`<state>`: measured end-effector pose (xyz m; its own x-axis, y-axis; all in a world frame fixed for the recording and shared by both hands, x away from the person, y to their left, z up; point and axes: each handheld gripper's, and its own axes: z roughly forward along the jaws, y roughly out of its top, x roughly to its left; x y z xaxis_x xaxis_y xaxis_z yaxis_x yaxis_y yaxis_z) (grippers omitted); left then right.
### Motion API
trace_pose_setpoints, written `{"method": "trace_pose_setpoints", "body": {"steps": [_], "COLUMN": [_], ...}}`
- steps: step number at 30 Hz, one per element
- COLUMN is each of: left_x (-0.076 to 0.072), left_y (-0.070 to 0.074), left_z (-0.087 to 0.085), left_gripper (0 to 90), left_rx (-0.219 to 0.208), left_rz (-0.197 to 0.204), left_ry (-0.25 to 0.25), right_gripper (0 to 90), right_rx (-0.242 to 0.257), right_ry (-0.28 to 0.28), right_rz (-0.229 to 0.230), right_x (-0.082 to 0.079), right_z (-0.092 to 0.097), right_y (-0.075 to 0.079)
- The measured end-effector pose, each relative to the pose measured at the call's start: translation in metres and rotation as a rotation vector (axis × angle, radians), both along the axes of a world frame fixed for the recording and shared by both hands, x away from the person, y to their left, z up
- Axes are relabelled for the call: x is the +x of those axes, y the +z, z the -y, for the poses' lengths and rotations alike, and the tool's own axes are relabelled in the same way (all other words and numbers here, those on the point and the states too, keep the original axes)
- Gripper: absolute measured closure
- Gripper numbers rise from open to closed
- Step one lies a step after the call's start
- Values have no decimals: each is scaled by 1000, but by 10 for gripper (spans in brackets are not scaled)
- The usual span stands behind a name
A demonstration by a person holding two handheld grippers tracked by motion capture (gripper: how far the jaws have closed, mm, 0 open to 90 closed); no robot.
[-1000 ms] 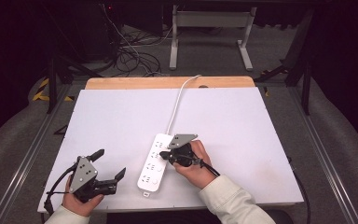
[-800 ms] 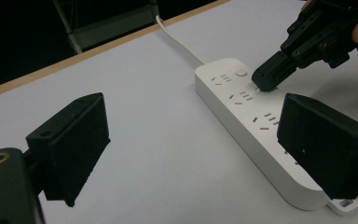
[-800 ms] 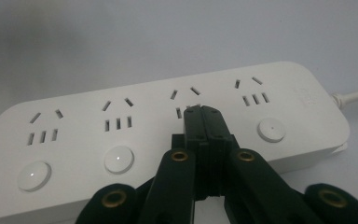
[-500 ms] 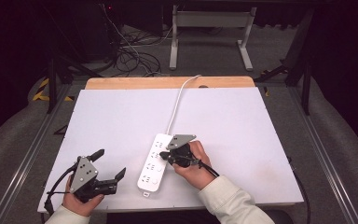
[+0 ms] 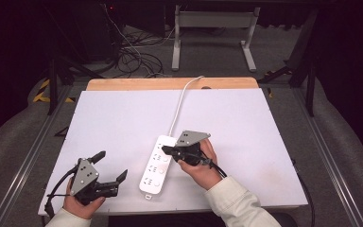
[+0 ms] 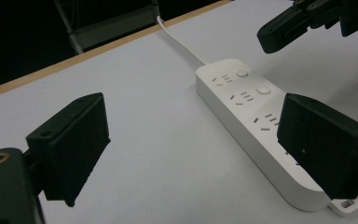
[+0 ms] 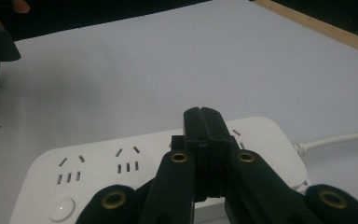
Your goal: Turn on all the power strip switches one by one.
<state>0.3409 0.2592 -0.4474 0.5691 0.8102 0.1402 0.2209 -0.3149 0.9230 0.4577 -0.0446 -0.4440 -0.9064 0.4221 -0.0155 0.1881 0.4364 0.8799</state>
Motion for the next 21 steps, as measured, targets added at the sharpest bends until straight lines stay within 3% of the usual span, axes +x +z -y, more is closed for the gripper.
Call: {"method": "trace_pose_setpoints", "body": {"steps": [5, 10, 21], "left_x": [1, 1, 1], "left_y": [0, 0, 0], "left_z": [0, -1, -1], "left_gripper": [93, 93, 93], "left_rx": [9, 7, 2], "left_rz": [2, 1, -3], "left_ry": [-1, 1, 2], "right_gripper": [900, 900, 900], "right_rx": [-16, -64, -88], "right_ry": [-9, -40, -66], "right_rz": [-4, -10, -19], "right_x": [5, 14, 27], "right_z": [1, 2, 1], "right_y": [-1, -7, -19]}}
